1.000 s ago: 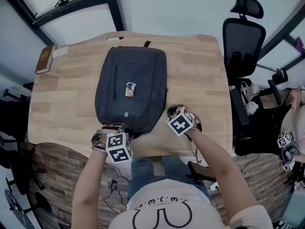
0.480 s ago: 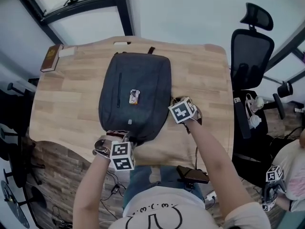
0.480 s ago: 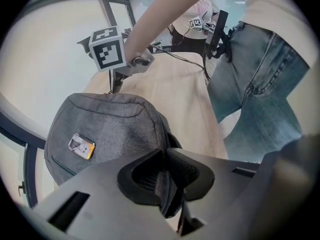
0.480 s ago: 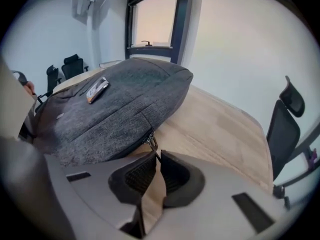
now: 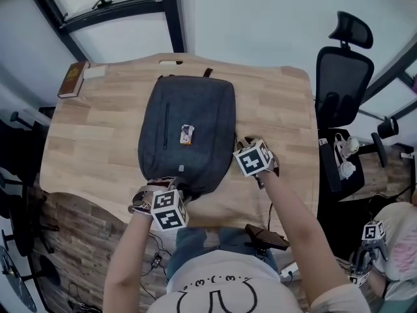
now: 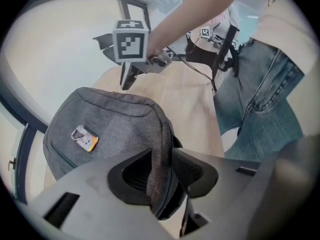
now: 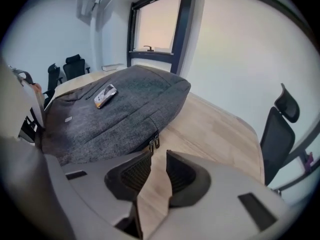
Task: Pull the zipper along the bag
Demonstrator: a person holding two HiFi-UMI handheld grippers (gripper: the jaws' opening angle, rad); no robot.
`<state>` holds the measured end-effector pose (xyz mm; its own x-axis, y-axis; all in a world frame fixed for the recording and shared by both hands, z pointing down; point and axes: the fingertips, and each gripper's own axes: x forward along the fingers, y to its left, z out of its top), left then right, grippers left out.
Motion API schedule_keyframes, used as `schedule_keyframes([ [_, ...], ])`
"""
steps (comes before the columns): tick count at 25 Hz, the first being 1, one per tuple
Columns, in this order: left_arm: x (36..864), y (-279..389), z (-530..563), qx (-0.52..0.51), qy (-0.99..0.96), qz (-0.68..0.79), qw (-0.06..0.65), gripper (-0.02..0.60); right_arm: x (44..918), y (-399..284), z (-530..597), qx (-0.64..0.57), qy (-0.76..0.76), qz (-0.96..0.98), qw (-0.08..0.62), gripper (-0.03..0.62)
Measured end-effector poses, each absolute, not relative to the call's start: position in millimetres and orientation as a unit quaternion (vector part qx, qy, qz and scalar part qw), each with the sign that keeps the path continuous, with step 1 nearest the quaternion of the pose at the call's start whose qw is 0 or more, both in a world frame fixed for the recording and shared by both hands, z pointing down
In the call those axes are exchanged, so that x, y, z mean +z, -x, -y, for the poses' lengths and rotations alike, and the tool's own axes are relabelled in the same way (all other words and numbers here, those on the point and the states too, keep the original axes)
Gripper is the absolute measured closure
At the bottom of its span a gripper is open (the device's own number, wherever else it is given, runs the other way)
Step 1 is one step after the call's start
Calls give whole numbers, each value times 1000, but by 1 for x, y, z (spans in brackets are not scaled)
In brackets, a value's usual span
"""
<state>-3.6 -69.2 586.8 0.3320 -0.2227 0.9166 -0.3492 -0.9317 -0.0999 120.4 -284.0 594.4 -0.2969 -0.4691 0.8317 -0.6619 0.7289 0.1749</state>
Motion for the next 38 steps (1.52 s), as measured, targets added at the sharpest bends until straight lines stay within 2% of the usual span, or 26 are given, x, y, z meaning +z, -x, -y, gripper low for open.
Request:
schedule_keyframes([
  [4, 561, 7, 75, 464, -846, 233, 118, 465, 558, -111, 276, 72, -379, 811, 439, 474],
  [8, 508, 17, 101, 322, -875, 327, 156, 539, 521, -90, 263, 43, -393, 832, 389, 542],
  [15, 452, 80, 154, 220, -800, 549, 100, 561, 456, -54, 236, 12, -393, 870, 297, 542],
  [20, 402, 115, 162, 122, -752, 644, 70, 561, 396, -27, 217, -9, -390, 895, 217, 542],
  [28, 338, 133, 154, 48, -729, 682, 8, 561, 332, -8, 184, -36, -400, 909, 109, 543],
  [38, 293, 125, 139, 11, -739, 671, -58, 561, 290, -6, 163, -65, -412, 907, 55, 543],
])
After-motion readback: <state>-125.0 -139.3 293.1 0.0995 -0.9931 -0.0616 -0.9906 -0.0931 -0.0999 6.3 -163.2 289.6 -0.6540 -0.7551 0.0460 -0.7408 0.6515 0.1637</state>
